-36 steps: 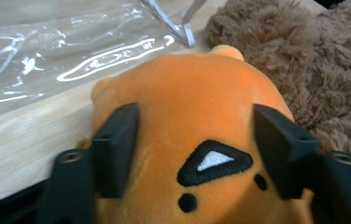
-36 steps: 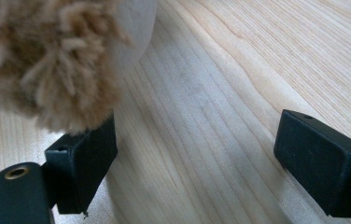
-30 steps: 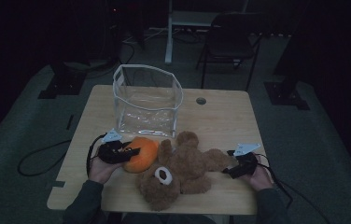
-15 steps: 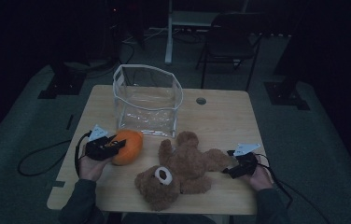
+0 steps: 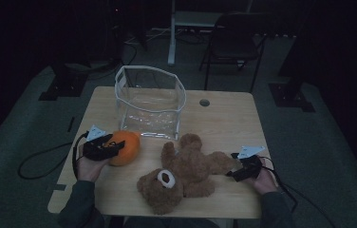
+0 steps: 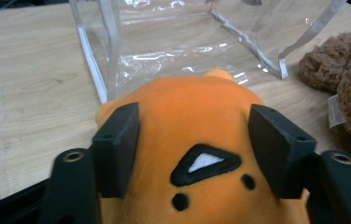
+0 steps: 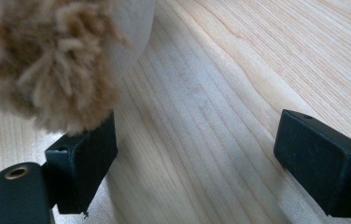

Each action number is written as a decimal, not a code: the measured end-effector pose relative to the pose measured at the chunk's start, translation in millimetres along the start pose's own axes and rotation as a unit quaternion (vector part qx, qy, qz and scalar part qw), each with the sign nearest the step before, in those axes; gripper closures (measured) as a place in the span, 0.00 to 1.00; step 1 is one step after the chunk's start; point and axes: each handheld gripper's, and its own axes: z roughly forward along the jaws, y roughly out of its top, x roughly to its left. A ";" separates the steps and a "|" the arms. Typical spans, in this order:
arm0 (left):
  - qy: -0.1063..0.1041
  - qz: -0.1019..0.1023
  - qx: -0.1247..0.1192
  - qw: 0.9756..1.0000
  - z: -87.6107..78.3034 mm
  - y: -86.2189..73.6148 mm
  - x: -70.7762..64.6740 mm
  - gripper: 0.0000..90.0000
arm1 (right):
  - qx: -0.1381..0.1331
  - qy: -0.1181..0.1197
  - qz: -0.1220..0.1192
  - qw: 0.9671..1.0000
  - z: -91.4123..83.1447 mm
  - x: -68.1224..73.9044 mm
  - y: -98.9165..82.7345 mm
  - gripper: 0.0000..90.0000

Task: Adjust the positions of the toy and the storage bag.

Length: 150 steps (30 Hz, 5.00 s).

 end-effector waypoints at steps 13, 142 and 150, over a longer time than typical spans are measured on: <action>0.000 0.017 -0.034 0.999 -11.5 29.6 -6.2 0.36 | 0.000 -0.002 0.002 1.000 -0.1 0.1 -0.1 0.14; -0.293 0.173 0.027 0.940 132.7 186.2 -207.6 0.67 | -0.001 -0.002 0.002 1.000 -0.5 -0.1 -0.5 0.14; -0.260 0.175 0.011 0.949 96.8 173.7 -173.2 0.64 | -0.001 -0.002 0.003 1.000 -0.6 0.0 -0.5 0.14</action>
